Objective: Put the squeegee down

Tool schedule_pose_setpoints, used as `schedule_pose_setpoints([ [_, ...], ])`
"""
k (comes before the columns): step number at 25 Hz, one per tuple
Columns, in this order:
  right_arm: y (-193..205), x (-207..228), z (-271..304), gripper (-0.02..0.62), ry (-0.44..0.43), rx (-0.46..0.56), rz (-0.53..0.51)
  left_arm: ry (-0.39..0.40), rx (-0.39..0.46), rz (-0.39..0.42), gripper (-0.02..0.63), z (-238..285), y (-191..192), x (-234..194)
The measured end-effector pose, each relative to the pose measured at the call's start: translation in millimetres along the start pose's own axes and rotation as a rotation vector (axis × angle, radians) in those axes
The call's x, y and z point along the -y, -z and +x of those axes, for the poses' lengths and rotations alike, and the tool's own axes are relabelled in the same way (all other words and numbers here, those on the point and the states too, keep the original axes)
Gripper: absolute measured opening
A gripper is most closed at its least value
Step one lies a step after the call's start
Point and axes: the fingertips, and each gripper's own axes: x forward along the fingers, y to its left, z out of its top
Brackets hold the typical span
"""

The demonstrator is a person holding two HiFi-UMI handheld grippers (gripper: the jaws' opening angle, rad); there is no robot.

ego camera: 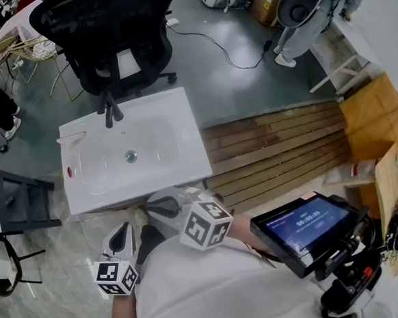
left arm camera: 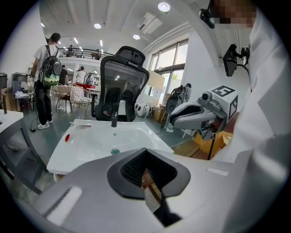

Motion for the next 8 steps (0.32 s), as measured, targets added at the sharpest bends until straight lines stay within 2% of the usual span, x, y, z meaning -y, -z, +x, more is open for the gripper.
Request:
schedule_pose_setpoints([
  [8, -6, -11, 10, 0.04, 0.022, -0.019, -0.017, 0.01, -0.008, 0.01, 0.008, -12, 6, -13],
])
